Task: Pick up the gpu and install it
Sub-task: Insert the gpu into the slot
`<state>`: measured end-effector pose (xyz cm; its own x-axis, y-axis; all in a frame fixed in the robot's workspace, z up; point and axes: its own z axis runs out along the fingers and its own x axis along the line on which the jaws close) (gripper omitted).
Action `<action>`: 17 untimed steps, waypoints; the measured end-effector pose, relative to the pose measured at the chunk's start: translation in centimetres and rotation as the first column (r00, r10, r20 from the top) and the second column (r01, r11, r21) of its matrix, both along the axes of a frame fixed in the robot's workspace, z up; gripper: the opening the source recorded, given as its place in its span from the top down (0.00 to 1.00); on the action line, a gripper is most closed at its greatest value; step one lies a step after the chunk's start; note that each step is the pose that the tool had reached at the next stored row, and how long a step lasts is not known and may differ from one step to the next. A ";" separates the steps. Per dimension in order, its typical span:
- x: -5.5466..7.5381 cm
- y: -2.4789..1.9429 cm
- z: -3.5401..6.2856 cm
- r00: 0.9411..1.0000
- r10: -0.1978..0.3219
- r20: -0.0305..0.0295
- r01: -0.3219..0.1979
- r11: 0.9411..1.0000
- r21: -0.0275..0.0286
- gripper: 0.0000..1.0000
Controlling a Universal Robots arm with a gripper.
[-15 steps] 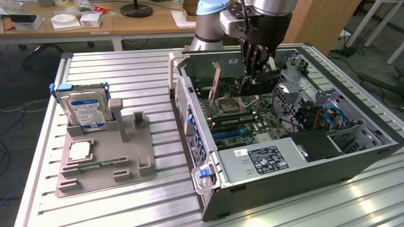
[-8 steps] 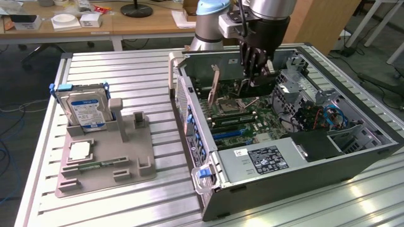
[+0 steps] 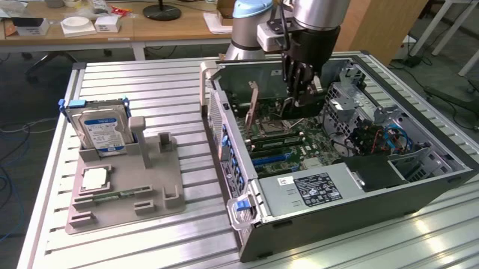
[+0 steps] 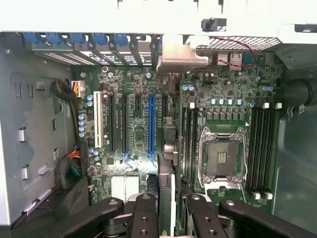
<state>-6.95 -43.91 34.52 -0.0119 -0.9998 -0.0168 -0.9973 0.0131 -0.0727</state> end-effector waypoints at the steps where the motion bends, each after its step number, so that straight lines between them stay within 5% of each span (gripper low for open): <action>1: 0.0 0.00 -0.11 1.000 0.000 0.000 0.000 1.000 0.000 0.74; 17: -0.8 0.00 -1.23 1.000 0.000 0.000 0.000 1.000 0.000 0.74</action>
<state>-7.74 -43.91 33.30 -0.0120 -0.9998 -0.0168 -0.9973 0.0132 -0.0728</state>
